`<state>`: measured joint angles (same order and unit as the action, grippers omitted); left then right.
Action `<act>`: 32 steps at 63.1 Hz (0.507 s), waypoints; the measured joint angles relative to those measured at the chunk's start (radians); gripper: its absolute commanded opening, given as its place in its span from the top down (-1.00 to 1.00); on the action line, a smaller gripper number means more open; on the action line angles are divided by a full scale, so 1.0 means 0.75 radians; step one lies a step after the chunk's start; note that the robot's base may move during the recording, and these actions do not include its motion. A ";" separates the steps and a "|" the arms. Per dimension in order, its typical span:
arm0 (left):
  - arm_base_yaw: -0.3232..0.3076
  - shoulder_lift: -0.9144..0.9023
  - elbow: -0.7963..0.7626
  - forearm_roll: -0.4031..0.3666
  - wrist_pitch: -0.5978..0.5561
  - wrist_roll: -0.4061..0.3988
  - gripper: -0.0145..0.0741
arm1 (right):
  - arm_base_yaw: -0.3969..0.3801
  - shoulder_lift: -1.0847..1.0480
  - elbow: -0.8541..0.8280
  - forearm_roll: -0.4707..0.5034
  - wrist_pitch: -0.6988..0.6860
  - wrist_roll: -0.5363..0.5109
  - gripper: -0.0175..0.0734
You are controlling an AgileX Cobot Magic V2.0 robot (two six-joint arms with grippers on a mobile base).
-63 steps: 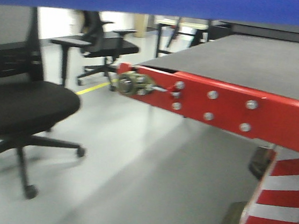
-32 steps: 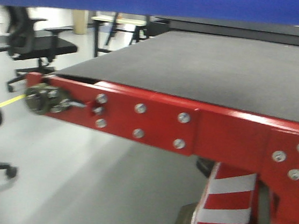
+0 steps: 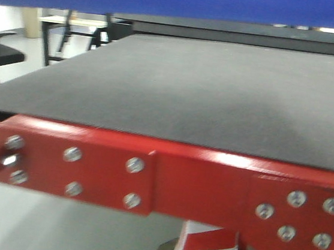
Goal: Move blue bin to conveyor side
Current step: 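Carry the blue bin with both grippers over the grey conveyor belt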
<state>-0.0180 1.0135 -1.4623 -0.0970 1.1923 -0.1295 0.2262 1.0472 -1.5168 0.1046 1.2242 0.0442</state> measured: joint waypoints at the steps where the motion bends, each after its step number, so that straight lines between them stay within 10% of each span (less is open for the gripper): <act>1: 0.000 0.000 0.000 0.000 0.000 0.000 0.71 | 0.000 0.000 0.000 0.000 0.000 0.000 0.81; 32: 0.000 0.000 0.000 0.000 0.000 0.000 0.71 | 0.000 0.000 0.000 0.000 0.000 0.000 0.81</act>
<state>-0.0180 1.0135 -1.4623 -0.0970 1.1923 -0.1295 0.2262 1.0472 -1.5168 0.1046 1.2242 0.0442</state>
